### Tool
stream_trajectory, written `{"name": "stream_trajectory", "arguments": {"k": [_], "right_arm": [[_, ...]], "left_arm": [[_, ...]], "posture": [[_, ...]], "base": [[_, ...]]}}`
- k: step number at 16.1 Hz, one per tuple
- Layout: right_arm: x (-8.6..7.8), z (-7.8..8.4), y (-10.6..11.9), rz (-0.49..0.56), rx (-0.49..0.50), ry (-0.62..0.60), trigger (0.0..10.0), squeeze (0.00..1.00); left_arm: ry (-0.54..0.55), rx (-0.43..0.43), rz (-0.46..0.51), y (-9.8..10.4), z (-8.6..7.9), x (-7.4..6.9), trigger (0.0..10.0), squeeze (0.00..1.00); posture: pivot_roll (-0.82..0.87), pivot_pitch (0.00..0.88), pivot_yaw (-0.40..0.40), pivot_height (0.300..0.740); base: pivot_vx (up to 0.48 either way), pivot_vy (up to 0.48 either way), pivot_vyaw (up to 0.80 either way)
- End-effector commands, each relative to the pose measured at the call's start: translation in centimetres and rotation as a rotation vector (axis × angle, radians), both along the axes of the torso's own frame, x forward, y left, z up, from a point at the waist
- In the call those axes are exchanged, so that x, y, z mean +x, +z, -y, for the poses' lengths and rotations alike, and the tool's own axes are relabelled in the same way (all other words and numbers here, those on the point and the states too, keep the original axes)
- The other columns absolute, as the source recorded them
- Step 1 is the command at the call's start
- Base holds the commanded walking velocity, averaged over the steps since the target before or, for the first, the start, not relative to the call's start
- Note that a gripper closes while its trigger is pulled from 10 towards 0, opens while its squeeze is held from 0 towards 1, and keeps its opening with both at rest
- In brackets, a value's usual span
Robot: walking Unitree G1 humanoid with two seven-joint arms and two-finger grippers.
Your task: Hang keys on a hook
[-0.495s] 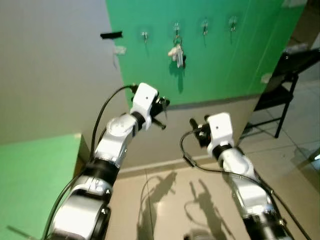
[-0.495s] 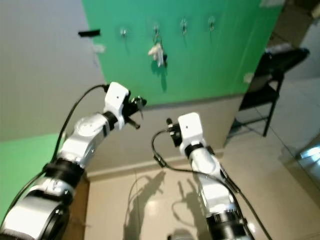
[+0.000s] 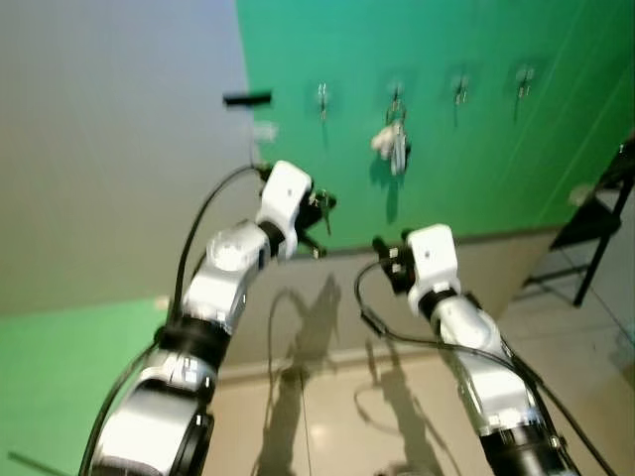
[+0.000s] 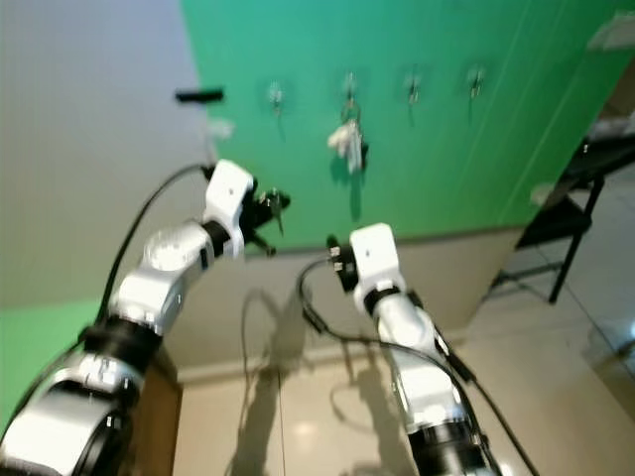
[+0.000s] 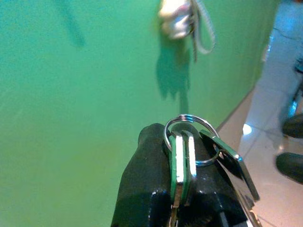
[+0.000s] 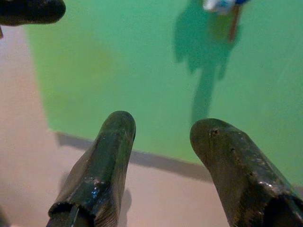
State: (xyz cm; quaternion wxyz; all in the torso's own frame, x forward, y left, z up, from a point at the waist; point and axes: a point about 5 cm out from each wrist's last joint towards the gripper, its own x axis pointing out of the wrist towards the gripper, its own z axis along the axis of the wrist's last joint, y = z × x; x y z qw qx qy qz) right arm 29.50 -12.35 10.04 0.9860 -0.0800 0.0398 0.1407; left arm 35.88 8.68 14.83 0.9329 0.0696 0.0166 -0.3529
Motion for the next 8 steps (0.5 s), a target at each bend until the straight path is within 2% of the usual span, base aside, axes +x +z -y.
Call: {"name": "stream_trajectory", "arguments": {"k": [1, 2, 3, 5, 7, 8], "right_arm": [[0.2, 0.3, 0.3, 0.009, -0.001, -0.005, 10.0, 0.00], [0.2, 0.3, 0.3, 0.008, -0.001, -0.004, 10.0, 0.00], [0.2, 0.4, 0.3, 0.007, -0.001, -0.004, 10.0, 0.00], [0.1, 0.4, 0.2, 0.005, -0.003, -0.003, 10.0, 0.00], [-0.1, 0.5, 0.0, -0.002, -0.005, 0.003, 10.0, 0.00], [-0.1, 0.5, 0.0, -0.003, -0.006, 0.004, 10.0, 0.00]], "left_arm": [[-0.054, 0.017, 0.049, 0.9, 0.7, 0.1, 10.0, 0.00], [-0.064, 0.024, 0.038, 1.0, 0.7, 0.0, 10.0, 0.00], [-0.065, 0.055, 0.018, 0.8, 0.6, 0.2, 10.0, 0.00], [-0.100, 0.058, -0.009, 1.0, 0.7, 0.2, 10.0, 0.00], [-0.255, 0.094, 0.001, 2.7, 1.0, 0.1, 10.0, 0.00], [-0.300, 0.105, 0.002, 3.3, 1.1, 0.1, 10.0, 0.00]], "posture": [[-0.14, 0.000, 0.059, 0.740], [-0.14, 0.000, 0.060, 0.740], [-0.14, 0.000, 0.060, 0.740], [-0.15, 0.000, 0.062, 0.740], [-0.15, 0.000, 0.065, 0.740], [-0.15, 0.000, 0.065, 0.740]], "base": [[0.469, 0.000, 0.00], [0.480, 0.000, 0.00], [0.000, 0.000, 0.00], [0.000, 0.000, 0.00], [0.000, 0.000, 0.00], [0.000, 0.000, 0.00]]}}
